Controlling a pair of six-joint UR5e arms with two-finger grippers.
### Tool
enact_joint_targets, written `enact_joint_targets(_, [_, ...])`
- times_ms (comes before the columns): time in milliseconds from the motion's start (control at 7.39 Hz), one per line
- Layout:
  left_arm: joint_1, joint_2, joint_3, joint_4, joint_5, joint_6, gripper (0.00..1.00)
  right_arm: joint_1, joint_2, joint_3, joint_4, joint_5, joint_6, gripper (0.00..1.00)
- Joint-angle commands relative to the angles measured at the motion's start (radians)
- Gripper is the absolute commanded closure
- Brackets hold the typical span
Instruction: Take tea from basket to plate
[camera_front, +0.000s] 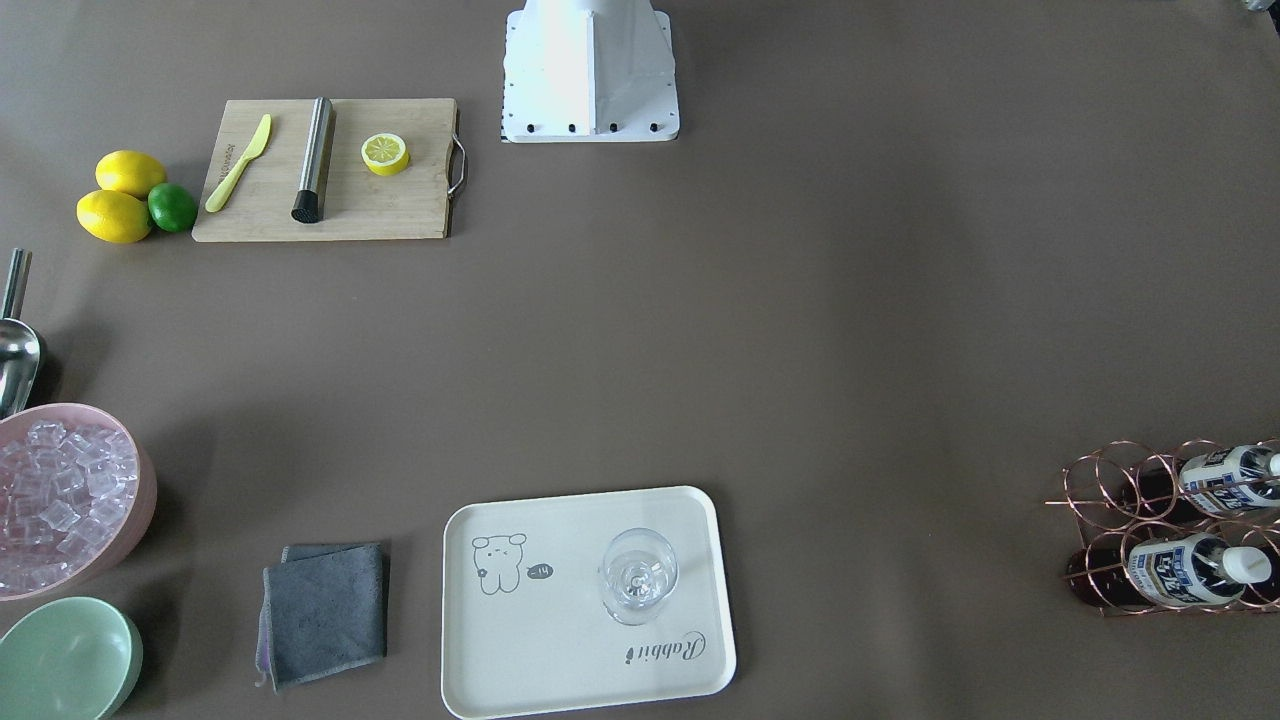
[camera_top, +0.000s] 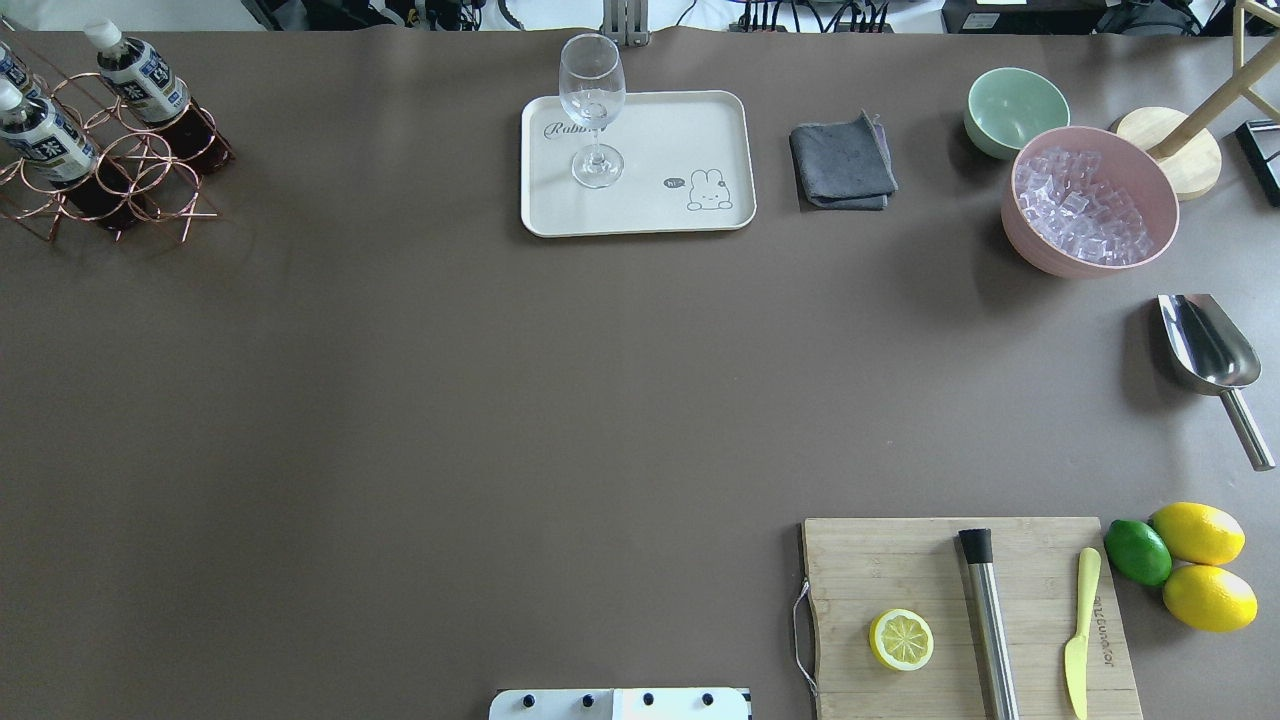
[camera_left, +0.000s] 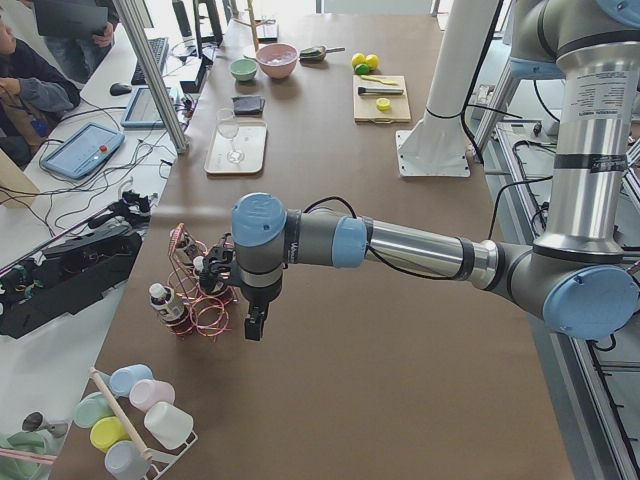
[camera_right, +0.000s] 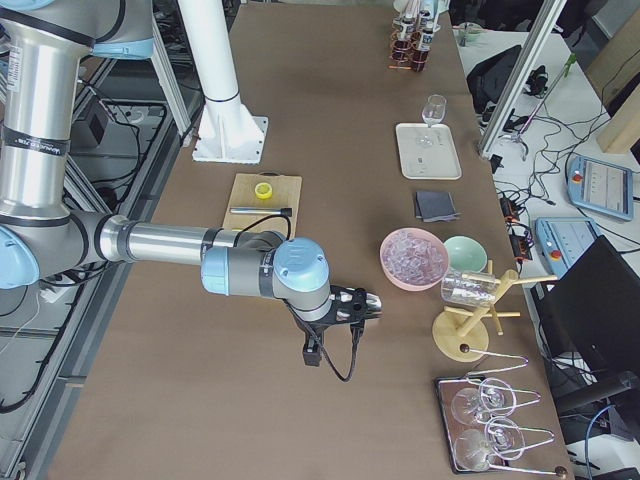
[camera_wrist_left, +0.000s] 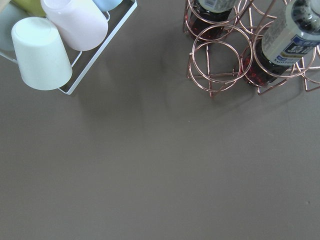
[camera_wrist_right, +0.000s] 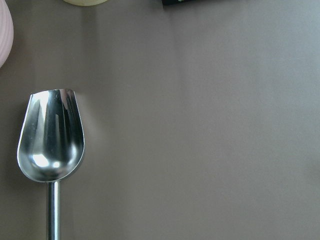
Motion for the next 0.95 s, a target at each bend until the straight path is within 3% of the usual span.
enact_joint_targets(0, [-0.012, -0.024, -0.003, 0.002, 0.0, 0.132, 0.02, 0.0, 0.0, 0.0, 0.001, 0.0, -0.001, 0.0])
enact_joint_targets(812, [-0.023, -0.179, 0.032, 0.003, 0.0, 0.562, 0.02, 0.0, 0.0, 0.002, 0.001, 0.0, -0.004, 0.0])
